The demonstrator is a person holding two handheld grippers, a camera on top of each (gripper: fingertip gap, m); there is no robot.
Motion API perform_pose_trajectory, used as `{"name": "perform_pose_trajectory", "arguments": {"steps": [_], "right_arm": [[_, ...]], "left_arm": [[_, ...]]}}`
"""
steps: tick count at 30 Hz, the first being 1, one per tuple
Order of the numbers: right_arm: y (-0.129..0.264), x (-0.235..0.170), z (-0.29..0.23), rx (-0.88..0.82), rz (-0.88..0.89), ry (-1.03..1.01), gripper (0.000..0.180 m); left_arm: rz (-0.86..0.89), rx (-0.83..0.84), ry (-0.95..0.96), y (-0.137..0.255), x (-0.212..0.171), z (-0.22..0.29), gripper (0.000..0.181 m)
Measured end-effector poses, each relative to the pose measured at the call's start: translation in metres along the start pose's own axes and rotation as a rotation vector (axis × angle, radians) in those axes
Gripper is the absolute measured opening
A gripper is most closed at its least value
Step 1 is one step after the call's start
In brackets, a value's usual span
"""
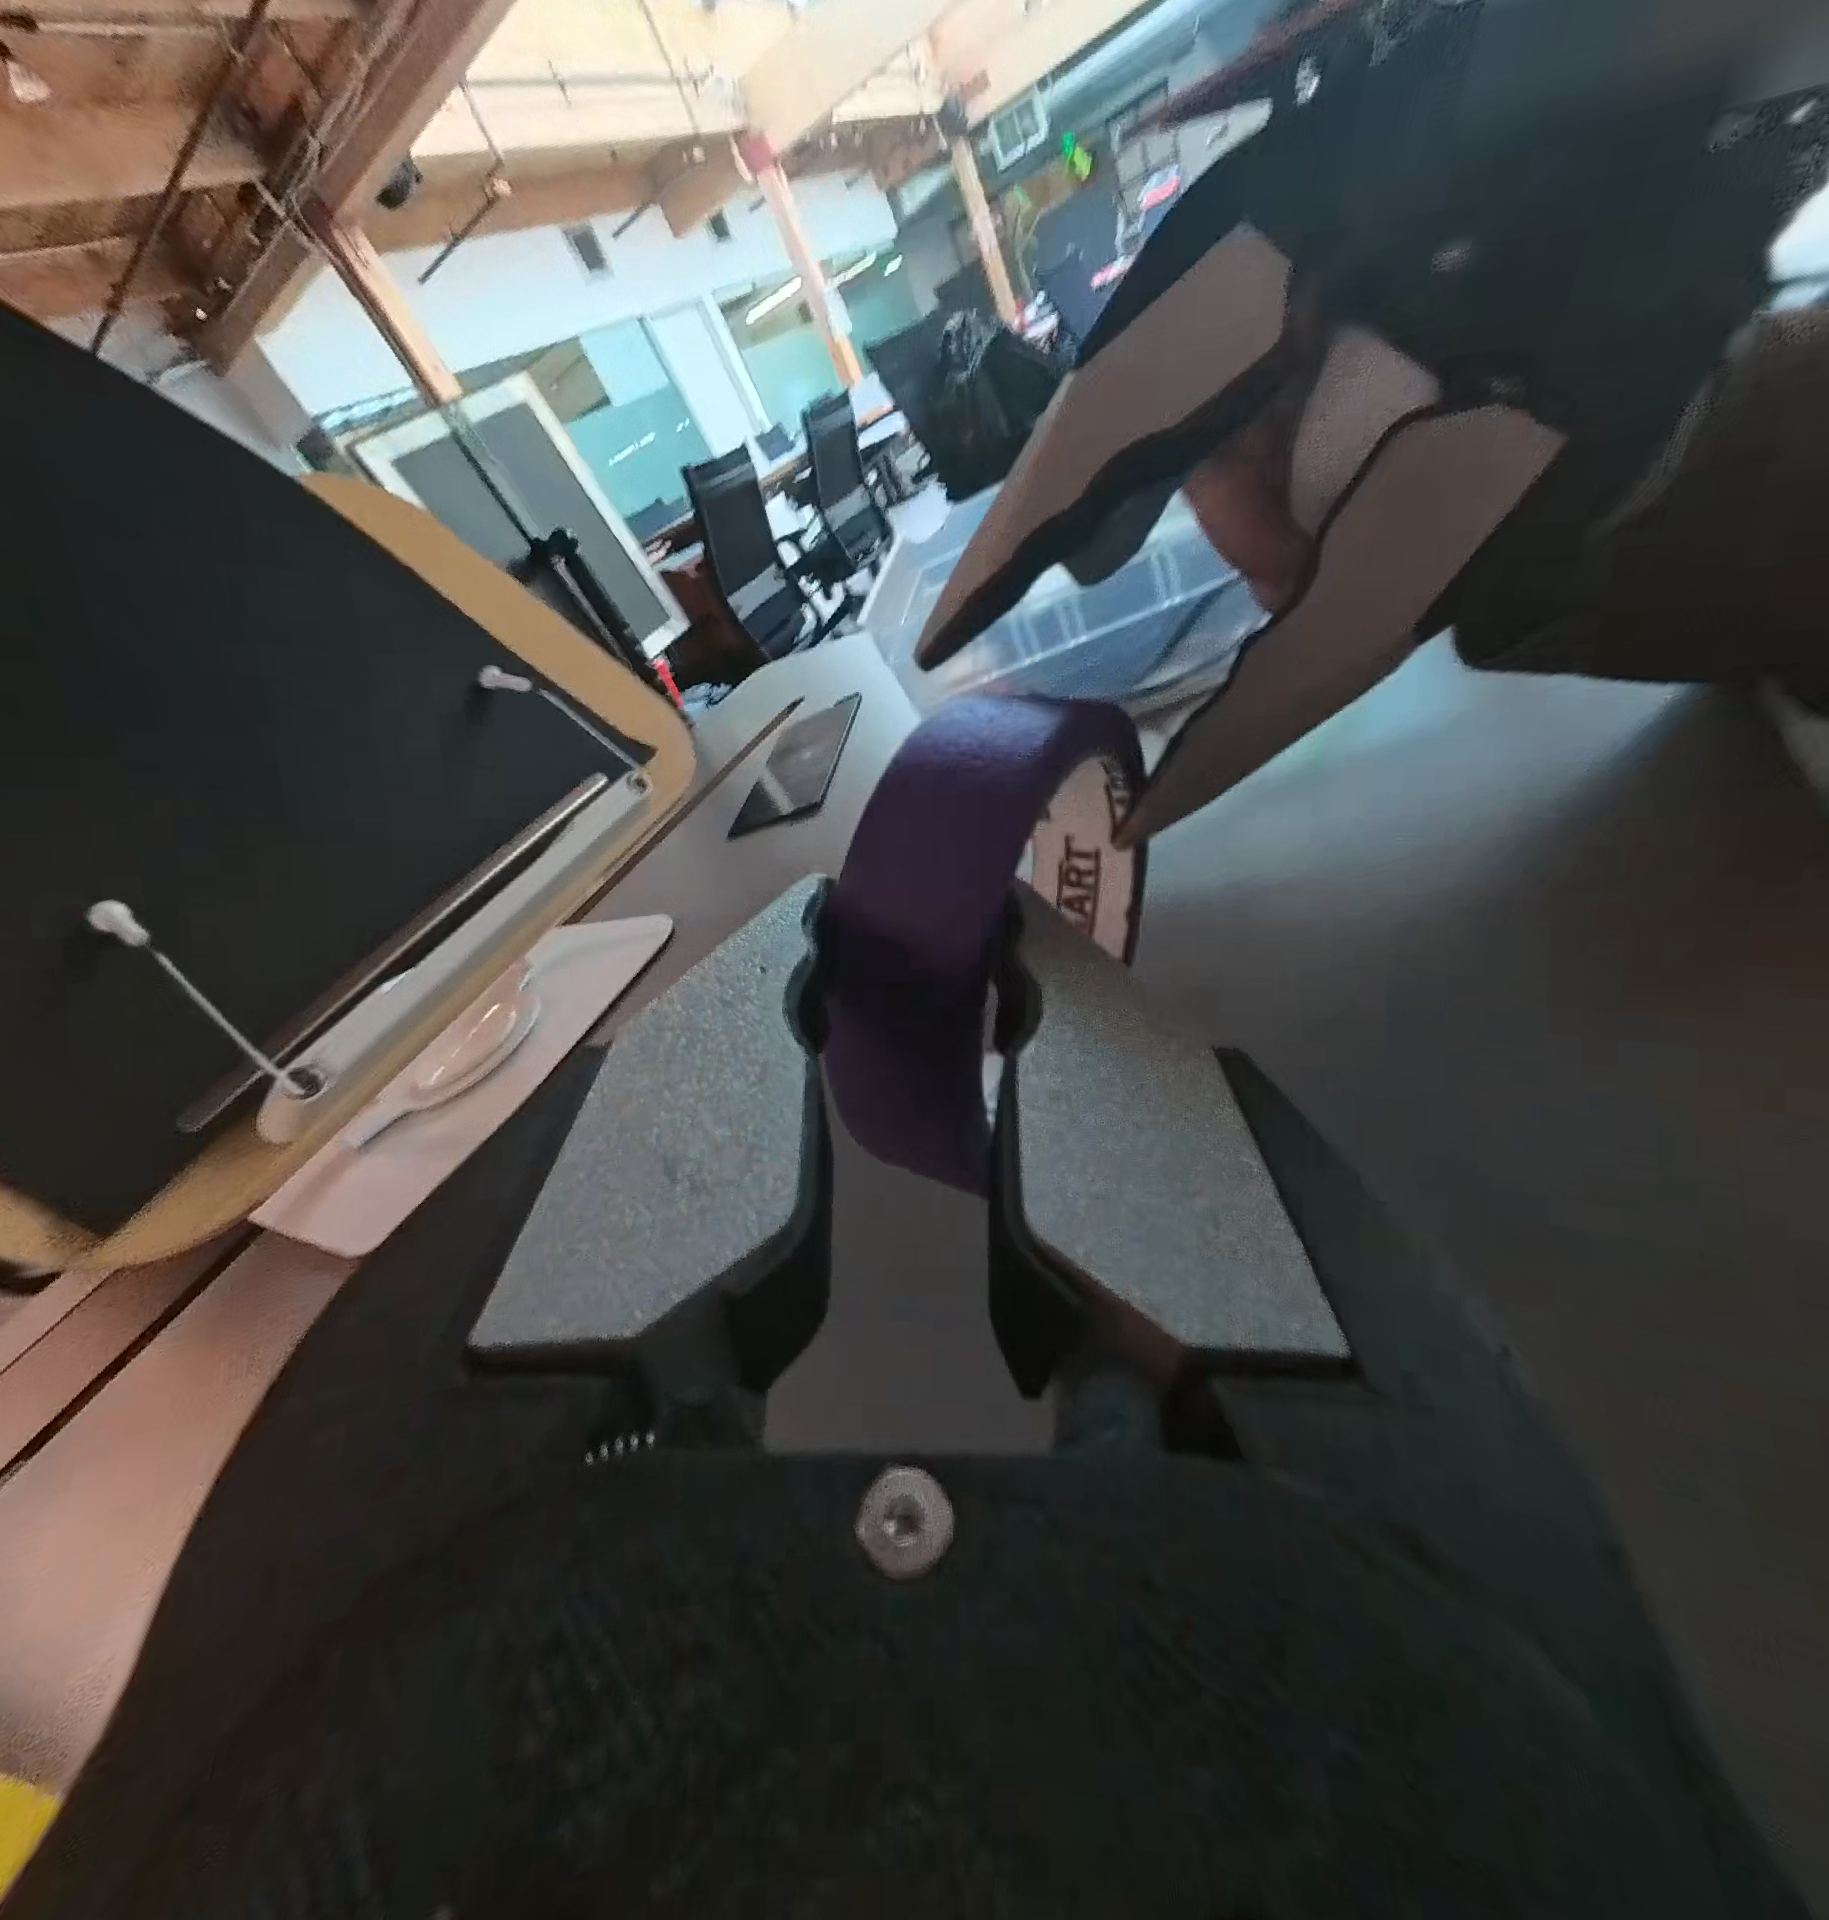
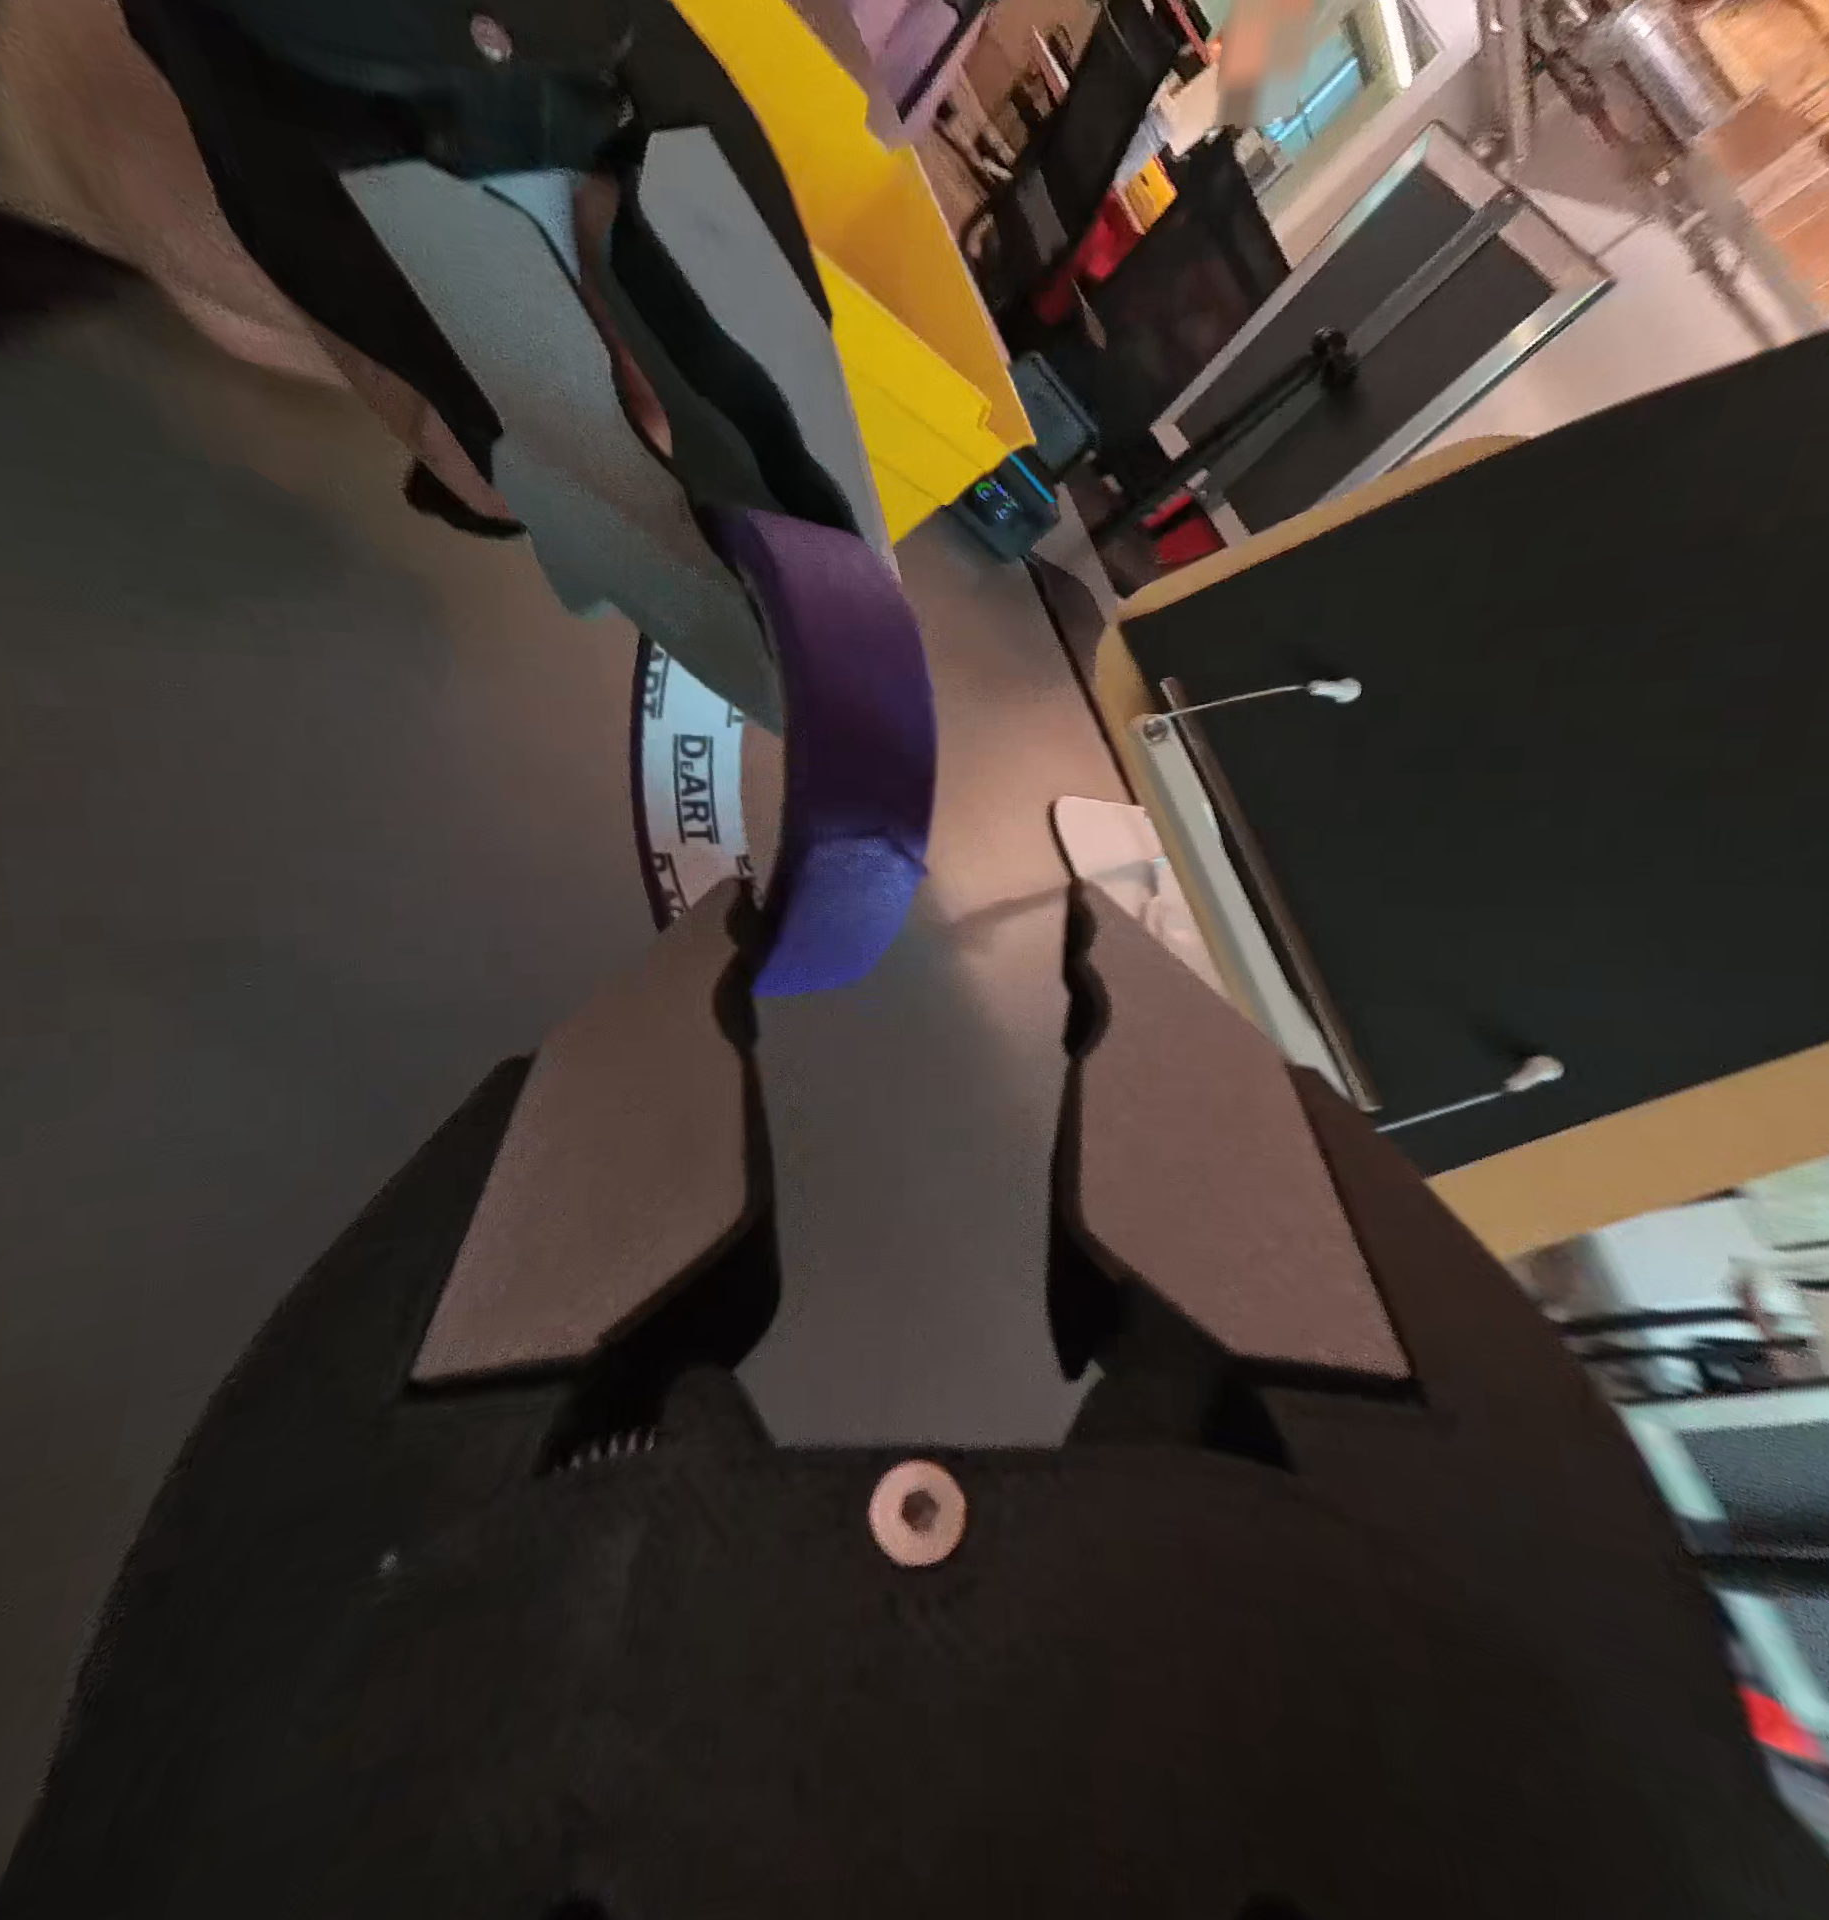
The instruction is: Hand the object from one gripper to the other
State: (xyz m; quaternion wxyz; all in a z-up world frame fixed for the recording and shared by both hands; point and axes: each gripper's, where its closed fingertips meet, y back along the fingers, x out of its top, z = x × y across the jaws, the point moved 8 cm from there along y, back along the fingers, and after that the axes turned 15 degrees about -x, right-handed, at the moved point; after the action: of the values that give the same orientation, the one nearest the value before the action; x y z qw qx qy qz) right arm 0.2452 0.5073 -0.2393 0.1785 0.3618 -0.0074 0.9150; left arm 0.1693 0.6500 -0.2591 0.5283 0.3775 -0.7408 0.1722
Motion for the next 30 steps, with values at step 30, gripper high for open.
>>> {"name": "perform_pose_trajectory", "arguments": {"steps": [30], "right_arm": [[0.007, -0.007, 0.002, 0.088, -0.247, 0.121, 0.023]], "left_arm": [[-0.015, -0.019, 0.139, -0.006, -0.010, -0.005, 0.052]]}}
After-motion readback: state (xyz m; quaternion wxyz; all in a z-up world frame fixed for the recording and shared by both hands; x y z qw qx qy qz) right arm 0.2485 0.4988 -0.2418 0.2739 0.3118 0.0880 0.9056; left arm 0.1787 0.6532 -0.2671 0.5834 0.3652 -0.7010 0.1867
